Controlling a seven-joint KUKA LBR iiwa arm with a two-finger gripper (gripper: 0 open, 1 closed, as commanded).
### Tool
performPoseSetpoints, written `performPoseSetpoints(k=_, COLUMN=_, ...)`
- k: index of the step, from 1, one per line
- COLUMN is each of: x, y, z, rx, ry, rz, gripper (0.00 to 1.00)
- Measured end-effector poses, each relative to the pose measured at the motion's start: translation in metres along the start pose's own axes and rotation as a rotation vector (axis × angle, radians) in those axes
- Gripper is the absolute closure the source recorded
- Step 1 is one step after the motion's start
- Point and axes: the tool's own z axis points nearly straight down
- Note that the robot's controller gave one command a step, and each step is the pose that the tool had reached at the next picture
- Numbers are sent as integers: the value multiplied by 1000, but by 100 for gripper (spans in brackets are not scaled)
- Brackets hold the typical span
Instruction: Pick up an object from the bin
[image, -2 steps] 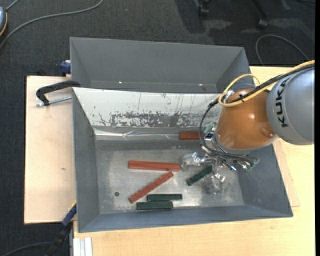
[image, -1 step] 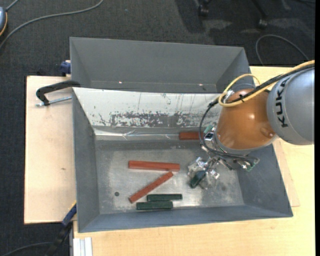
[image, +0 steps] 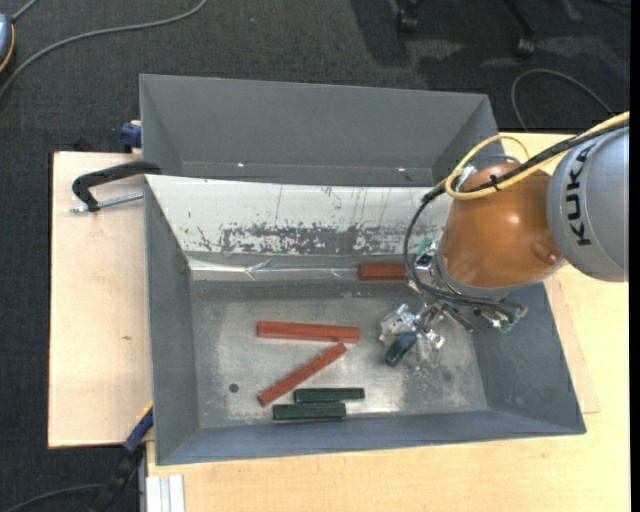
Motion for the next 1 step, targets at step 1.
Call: performPoseSetpoints(k=1, x=-3, y=-1, z=-38, rx=1, ry=-1, rz=2, gripper=100)
